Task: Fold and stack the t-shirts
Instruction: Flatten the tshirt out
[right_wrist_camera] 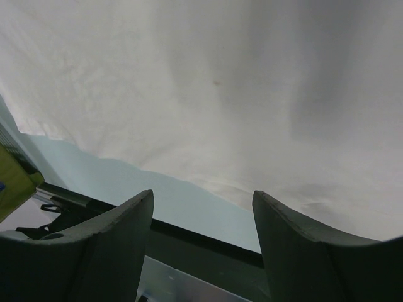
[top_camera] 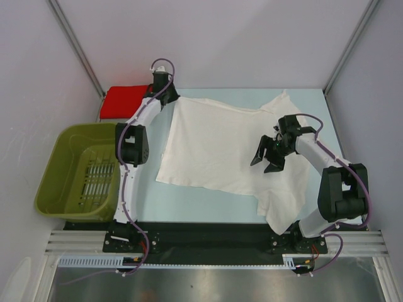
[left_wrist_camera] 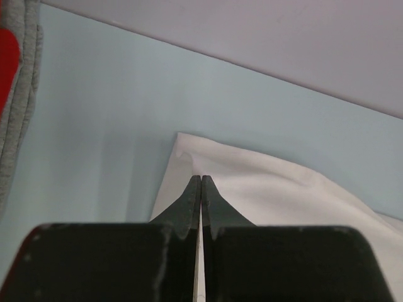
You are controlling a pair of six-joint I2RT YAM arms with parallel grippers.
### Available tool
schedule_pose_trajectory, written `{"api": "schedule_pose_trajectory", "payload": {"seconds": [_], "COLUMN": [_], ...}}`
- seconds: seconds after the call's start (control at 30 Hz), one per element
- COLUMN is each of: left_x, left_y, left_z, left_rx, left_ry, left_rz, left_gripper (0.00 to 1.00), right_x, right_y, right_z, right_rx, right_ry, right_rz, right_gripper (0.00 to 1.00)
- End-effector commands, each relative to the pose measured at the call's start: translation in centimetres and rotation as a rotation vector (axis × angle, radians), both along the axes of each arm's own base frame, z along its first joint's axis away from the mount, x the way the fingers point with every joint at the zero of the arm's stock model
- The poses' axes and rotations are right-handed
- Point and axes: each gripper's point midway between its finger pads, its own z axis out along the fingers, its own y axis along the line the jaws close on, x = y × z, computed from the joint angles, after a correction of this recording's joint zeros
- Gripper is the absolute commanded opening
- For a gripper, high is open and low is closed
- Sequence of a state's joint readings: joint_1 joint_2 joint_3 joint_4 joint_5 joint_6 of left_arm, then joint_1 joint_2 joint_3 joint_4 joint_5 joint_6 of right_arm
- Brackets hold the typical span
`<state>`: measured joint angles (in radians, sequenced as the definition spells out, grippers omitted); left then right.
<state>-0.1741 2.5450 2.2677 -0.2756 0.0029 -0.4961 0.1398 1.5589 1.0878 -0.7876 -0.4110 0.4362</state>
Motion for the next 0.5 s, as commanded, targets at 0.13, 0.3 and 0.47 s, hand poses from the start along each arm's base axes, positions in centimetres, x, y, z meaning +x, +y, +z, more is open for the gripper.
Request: {"api": "schedule_pose_trajectory", "payload": {"seconds": [0.13,0.3,0.47], "left_x": [1.0,-0.5,-3.7], "left_y": [2.2,4.2,6.4], "left_z": [1.3,3.0,6.1], "left_rx": [0.023,0.095,0.196], "left_ry": [-0.037,0.002,0.042], "left_rz": [0.045,0.090,0.132], "left_gripper": [0.07,0.30,0.48], "right_x": [-0.4,0.5,1.2], "right_y": [-0.3,-0.7,-2.8], "right_z": [0.9,1.4,1.8], "right_rx": [-0.005,-0.021,-0.130], "right_ry": [-0.020,-0.045,-0.029], "right_rz": [-0.025,-0.044,-0.098], "right_gripper": [0.71,0.70,0.72]}}
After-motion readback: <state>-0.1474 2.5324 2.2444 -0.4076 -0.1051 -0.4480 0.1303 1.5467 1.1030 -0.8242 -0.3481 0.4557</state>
